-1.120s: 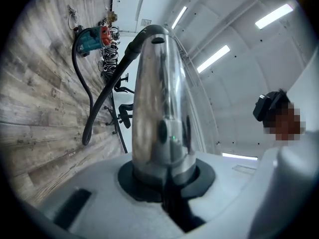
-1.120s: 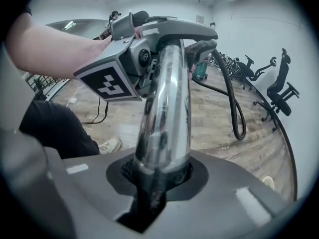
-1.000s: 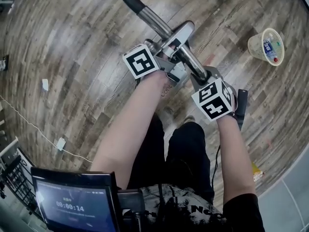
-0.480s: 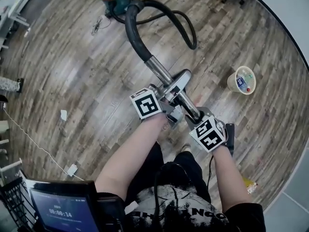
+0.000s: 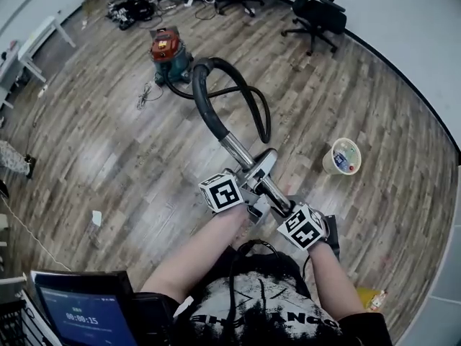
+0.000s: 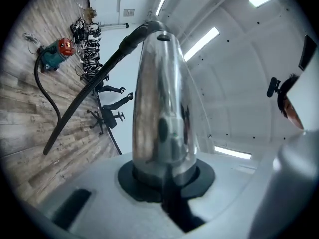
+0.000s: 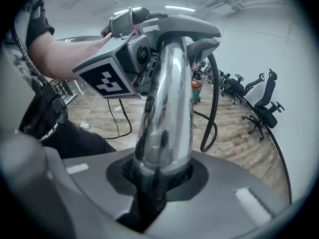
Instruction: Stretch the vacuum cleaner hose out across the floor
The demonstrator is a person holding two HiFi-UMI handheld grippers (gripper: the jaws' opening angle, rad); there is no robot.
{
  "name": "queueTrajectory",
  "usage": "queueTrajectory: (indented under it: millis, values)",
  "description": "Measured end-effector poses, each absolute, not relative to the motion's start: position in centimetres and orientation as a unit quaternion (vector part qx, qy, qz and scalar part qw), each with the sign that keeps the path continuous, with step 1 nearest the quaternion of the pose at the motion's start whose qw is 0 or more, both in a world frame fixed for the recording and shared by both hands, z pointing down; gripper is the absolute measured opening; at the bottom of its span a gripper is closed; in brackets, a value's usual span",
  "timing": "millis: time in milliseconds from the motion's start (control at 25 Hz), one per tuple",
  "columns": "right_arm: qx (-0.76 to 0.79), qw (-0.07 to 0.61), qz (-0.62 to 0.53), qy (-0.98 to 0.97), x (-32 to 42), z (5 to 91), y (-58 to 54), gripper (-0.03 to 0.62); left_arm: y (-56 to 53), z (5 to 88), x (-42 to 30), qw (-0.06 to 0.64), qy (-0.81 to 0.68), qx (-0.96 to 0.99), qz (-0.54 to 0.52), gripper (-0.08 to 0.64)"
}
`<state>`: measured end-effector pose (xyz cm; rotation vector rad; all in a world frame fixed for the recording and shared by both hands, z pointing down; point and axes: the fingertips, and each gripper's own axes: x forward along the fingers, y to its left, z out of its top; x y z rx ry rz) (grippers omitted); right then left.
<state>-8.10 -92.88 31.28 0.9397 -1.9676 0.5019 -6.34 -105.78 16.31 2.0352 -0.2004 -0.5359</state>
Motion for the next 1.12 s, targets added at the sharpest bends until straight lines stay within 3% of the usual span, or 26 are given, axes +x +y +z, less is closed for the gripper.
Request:
queueTrajectory:
  millis: [480,1120]
  values:
    - [0.33,0.377,0.214,-0.839,-4.7,29.9,-86.7,0.088,-98.5,13.9,-1.4,0.441,-0.049,0.873,-0.202,0.052]
    - [0.289,0.36,0.195,-0.865,4.1,30.8,-72.3,0.091,-84.2,14.9,7.5,0.426,-0.112,0.879,-0.182,0.052]
